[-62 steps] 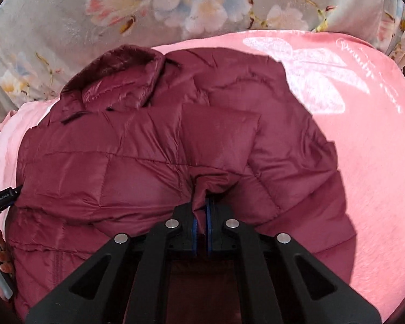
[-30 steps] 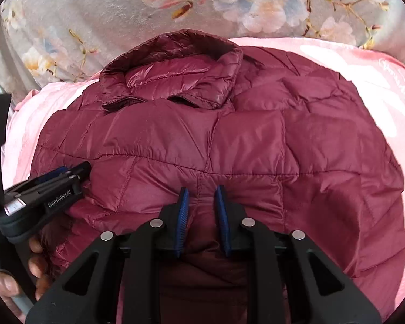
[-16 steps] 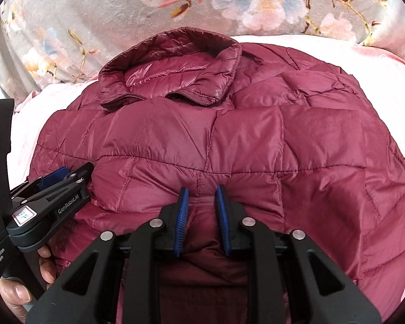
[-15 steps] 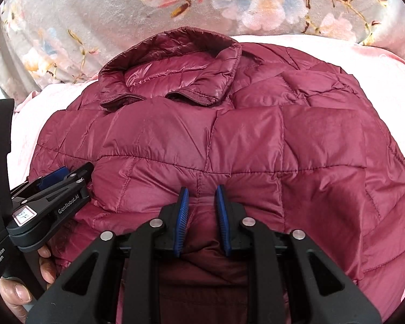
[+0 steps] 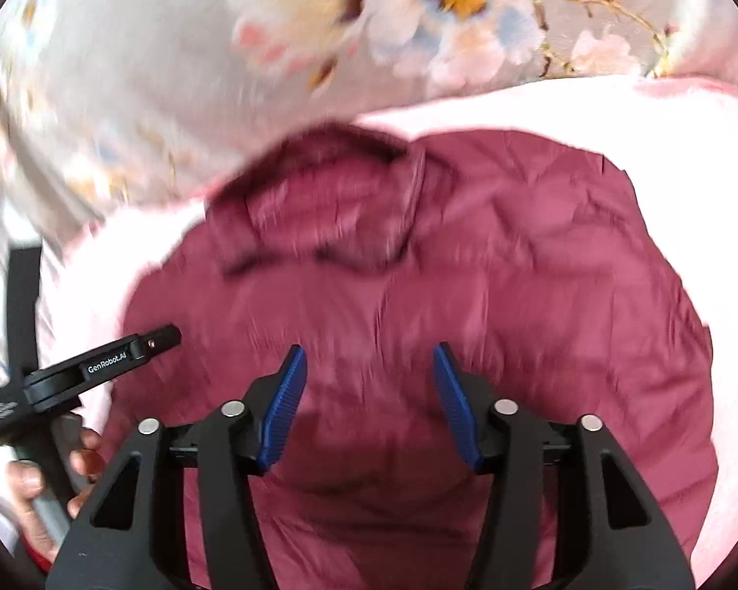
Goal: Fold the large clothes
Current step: 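Grasp the jacket hem with both tools and fold it up toward the collar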
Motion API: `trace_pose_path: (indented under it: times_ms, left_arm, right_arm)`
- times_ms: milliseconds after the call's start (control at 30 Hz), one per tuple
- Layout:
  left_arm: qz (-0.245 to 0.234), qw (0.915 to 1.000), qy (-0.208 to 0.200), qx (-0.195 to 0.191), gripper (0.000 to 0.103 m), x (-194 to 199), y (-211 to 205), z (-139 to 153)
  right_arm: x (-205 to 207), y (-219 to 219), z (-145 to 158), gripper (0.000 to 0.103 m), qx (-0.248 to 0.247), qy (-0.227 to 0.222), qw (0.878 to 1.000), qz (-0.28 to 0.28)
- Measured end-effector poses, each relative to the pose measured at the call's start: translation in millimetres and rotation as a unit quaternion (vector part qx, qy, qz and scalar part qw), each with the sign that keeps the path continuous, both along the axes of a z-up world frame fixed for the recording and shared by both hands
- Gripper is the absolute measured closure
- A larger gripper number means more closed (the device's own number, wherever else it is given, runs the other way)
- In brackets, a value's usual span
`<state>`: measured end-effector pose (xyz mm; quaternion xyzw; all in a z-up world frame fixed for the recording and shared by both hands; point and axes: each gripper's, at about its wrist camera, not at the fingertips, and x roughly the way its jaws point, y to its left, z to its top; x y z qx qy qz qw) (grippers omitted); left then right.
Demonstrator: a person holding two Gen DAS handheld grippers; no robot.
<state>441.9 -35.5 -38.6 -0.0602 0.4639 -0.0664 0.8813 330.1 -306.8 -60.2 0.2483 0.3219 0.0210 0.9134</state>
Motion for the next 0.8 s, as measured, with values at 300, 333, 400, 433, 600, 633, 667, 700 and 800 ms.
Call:
trace_pose_path:
  times_ms: [300, 333, 400, 433, 600, 633, 667, 700, 800]
  left_arm:
    - [-0.006, 0.9976, 0.04, -0.055, 0.039, 78.1, -23.7, -1.3]
    - [-0.011, 0.9974, 0.045, -0.055, 0.04, 80.2, -27.1, -6.0]
    - [-0.023, 0.9978, 0.051, -0.037, 0.065, 82.9, -37.7, -17.4]
    - [-0.029, 0.9977, 0.053, -0.03, 0.076, 83.7, -41.0, -22.4]
    - [-0.047, 0.9982, 0.037, -0.01, 0.097, 74.8, -46.0, -41.1]
    - [-0.05, 0.9984, 0.028, -0.002, 0.097, 71.8, -48.7, -43.2]
    - [-0.053, 0.9984, 0.017, 0.007, 0.097, 68.6, -50.8, -45.4]
    - [-0.057, 0.9982, 0.001, 0.018, 0.097, 65.4, -53.5, -49.0]
    - [-0.062, 0.9966, -0.031, 0.044, 0.096, 56.8, -60.1, -54.0]
  right_arm:
    - [80.9, -22.2, -19.5, 0.048, 0.074, 0.031, 0.997, -0.017]
    - [85.3, -18.6, -23.4, 0.05, 0.07, 0.036, 0.997, -0.014]
    - [91.0, -8.3, -28.1, 0.079, 0.045, 0.041, 0.998, 0.0]
    - [90.8, -3.9, -28.0, 0.086, 0.028, 0.04, 0.999, 0.004]
    - [80.7, 2.0, -30.9, 0.093, -0.038, 0.028, 0.999, 0.003]
    - [80.9, 1.4, -35.7, 0.093, -0.044, 0.032, 0.999, 0.005]
    - [81.6, 0.5, -40.0, 0.093, -0.047, 0.034, 0.998, 0.006]
    - [82.2, 0.1, -45.3, 0.093, -0.048, 0.036, 0.998, 0.008]
    - [81.1, 1.1, -49.7, 0.093, -0.058, 0.034, 0.998, 0.009]
